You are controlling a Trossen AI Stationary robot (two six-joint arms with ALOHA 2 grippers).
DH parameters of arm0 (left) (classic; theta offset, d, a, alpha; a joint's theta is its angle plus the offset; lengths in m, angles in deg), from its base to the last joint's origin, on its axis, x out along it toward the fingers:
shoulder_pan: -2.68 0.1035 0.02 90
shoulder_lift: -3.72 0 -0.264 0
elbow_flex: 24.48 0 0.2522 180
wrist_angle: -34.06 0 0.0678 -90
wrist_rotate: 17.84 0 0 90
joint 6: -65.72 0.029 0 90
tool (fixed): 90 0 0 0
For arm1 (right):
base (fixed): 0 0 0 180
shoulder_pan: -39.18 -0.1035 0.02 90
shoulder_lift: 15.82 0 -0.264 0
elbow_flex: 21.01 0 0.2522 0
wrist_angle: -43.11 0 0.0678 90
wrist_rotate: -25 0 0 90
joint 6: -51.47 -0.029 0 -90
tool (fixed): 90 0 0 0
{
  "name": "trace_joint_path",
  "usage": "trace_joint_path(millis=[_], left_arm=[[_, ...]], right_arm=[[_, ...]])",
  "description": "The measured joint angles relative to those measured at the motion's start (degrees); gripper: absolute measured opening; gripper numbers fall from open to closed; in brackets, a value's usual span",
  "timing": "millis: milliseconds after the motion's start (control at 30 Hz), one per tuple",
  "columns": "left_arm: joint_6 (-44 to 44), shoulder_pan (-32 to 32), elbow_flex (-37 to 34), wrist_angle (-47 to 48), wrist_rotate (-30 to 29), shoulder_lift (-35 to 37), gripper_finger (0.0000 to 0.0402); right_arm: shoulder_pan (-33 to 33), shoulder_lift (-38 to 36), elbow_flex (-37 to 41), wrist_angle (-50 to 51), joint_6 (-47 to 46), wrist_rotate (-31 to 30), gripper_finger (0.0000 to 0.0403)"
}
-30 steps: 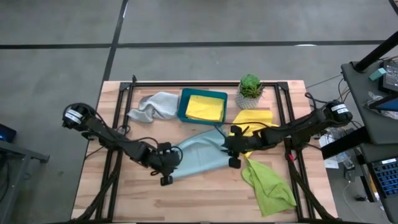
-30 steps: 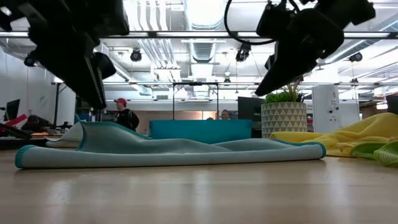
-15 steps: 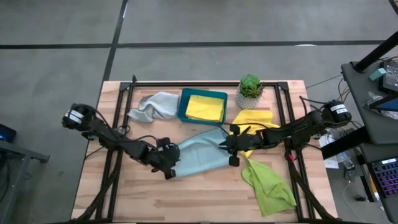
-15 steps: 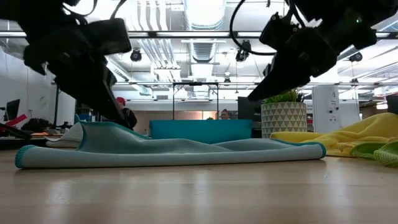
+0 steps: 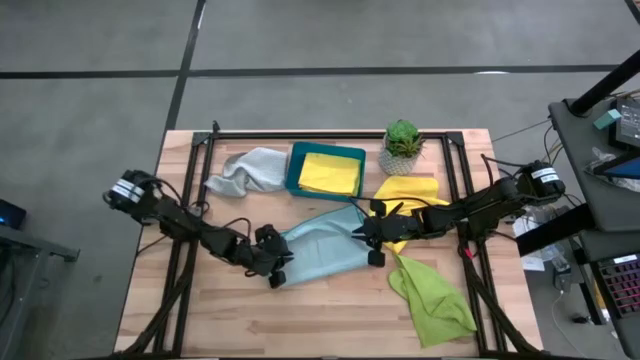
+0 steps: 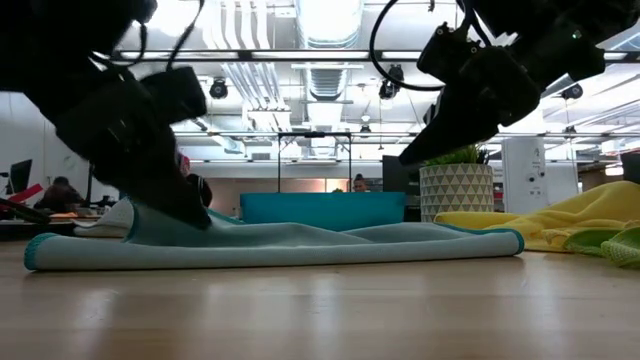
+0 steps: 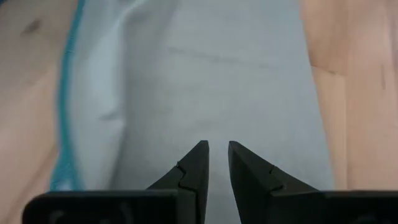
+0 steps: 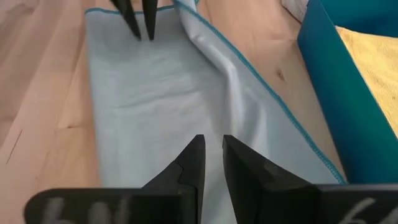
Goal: Fold microfiber towels
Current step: Fold the light blue microfiber cloth
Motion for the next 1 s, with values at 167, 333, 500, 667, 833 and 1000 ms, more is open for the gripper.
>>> trace_joint_path(millis=[167, 333, 500, 667, 833, 1000], left_arm=[[-0.08, 0.0, 2.44, -0.59, 5.35, -4.97, 0.0047], [-2.26, -0.06, 2.86, 1.13, 12.06, -4.67, 0.0047], [-4.16, -0.95, 2.83, 9.46, 16.38, -1.45, 0.0047], [-4.12, -1.23, 2.62, 18.79, 17.21, 3.3, 0.0047], [-4.12, -1.22, 2.34, 26.02, 16.97, 8.33, 0.0047], [-3.81, -1.22, 2.43, 27.38, 16.21, 11.32, 0.0047]], right_arm=[[0.0, 0.02, -0.07, -0.68, -0.97, 0.0, 0.0047], [0.0, 0.02, -0.07, -0.89, -0.95, 0.0, 0.0047], [0.0, 0.02, -0.07, -0.88, -0.95, 0.0, 0.0047], [0.0, 0.04, -0.07, -2.67, -0.94, 0.0, 0.0047], [0.0, 0.04, -0.07, -5.58, -0.92, 0.02, 0.0047], [0.0, 0.04, -0.07, -7.4, -1.42, 0.04, 0.0047]])
